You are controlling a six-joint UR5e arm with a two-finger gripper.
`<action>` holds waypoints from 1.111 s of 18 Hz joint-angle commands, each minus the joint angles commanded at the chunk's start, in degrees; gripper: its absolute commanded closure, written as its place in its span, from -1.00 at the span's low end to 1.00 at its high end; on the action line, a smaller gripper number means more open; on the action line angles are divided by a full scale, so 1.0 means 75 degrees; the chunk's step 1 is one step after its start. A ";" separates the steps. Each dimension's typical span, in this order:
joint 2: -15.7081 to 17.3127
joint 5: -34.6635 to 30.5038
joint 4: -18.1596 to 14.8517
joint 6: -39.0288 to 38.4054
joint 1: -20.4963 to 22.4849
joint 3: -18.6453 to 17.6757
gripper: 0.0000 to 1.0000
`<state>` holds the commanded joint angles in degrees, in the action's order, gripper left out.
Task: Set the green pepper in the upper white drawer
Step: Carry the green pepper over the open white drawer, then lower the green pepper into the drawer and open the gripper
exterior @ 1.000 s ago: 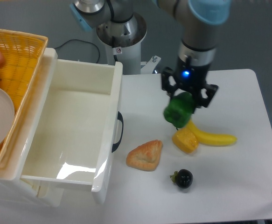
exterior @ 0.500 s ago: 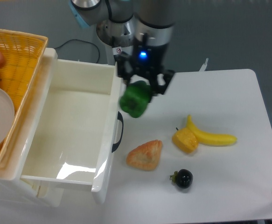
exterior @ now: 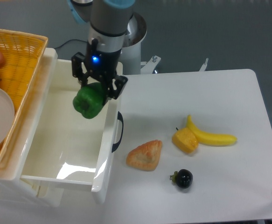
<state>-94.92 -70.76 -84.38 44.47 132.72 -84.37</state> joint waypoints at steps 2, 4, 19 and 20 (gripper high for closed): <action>-0.0012 0.0036 0.0012 0.0000 -0.0024 -0.0047 0.17; -0.0024 0.0047 0.0023 0.0023 -0.0036 -0.0117 0.17; -0.0609 0.0001 0.0469 -0.0012 -0.0457 -0.0293 0.16; -0.0633 -0.0011 0.0469 -0.0012 -0.0492 -0.0293 0.16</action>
<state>-99.67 -70.84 -80.86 44.38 129.03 -86.57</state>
